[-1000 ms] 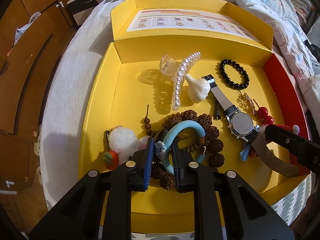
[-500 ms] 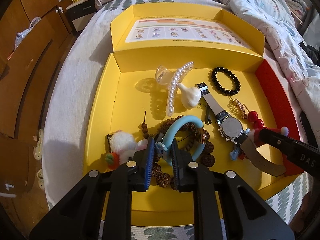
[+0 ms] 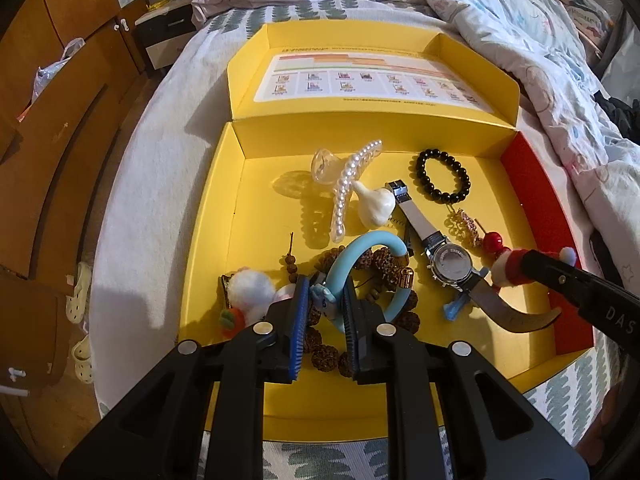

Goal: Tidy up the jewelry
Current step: 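Lift both held items out of the box and carry them onto the bedspread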

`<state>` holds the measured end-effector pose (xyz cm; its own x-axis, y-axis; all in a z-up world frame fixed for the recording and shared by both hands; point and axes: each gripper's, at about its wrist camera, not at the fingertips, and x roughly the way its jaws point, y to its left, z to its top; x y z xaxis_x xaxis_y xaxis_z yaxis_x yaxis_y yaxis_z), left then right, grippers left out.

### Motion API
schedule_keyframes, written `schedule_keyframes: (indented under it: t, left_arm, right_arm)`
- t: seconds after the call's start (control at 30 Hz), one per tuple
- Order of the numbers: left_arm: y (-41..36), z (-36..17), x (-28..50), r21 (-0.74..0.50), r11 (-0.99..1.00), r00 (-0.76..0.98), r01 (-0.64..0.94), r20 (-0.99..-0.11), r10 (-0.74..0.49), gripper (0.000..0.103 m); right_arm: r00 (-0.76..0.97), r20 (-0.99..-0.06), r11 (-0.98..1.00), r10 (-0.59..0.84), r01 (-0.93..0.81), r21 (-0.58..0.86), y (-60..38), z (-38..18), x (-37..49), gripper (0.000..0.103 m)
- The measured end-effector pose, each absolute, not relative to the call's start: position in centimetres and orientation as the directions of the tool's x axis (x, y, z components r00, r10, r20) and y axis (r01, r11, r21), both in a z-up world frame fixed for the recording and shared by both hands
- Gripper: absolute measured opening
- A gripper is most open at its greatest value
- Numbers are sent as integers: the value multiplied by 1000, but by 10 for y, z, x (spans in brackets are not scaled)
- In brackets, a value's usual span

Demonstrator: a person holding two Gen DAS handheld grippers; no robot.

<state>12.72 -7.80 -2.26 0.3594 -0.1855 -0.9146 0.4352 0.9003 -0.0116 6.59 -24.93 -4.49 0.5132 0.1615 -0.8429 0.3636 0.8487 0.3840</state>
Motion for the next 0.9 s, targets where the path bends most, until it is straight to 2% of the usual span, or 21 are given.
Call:
schedule_keyframes:
  t: [0.43,0.9]
  left_arm:
    - [-74,-6,120,-12,901,392,434,-897,-201,17]
    - [-54,25,93,9,904,439,427,-876,-199,17]
  right_arm:
    - [583,-797,847,159,334,413,-248,-14,52,11]
    - [628,-771,876,109,306,374,-235,37,7,11]
